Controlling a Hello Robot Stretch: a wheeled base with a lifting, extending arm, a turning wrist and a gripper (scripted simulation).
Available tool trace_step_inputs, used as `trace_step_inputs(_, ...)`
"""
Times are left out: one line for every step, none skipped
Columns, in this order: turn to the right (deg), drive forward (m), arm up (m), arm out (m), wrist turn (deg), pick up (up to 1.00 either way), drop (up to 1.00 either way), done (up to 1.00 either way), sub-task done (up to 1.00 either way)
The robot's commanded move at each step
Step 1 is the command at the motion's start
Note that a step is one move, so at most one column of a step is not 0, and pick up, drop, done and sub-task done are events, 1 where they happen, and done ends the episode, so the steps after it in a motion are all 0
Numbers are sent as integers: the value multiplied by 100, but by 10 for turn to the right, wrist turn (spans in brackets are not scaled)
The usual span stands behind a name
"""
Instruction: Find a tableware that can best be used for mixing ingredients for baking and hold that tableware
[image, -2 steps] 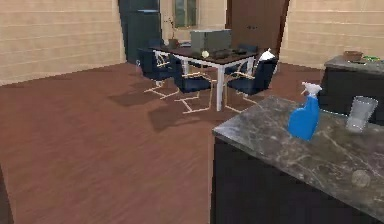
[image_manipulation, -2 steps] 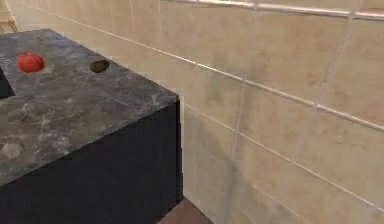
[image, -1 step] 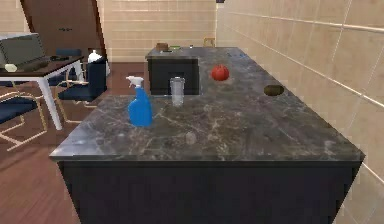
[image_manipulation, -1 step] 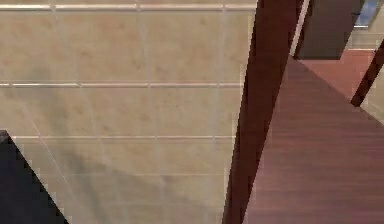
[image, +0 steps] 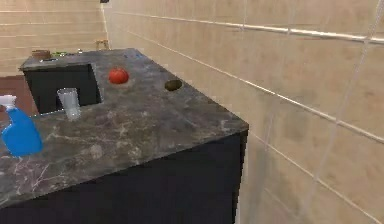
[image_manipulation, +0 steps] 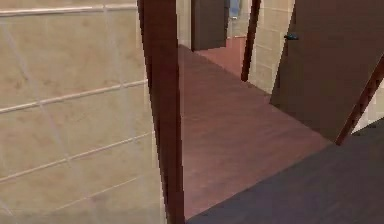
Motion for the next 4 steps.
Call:
trace_step_inputs(0,50,0,0,0,0,0,0,0)
trace_step_inputs(-450,0,0,0,0,0,0,0,0)
trace_step_inputs(-450,0,0,0,0,0,0,0,0)
trace_step_inputs(-450,0,0,0,0,0,0,0,0)
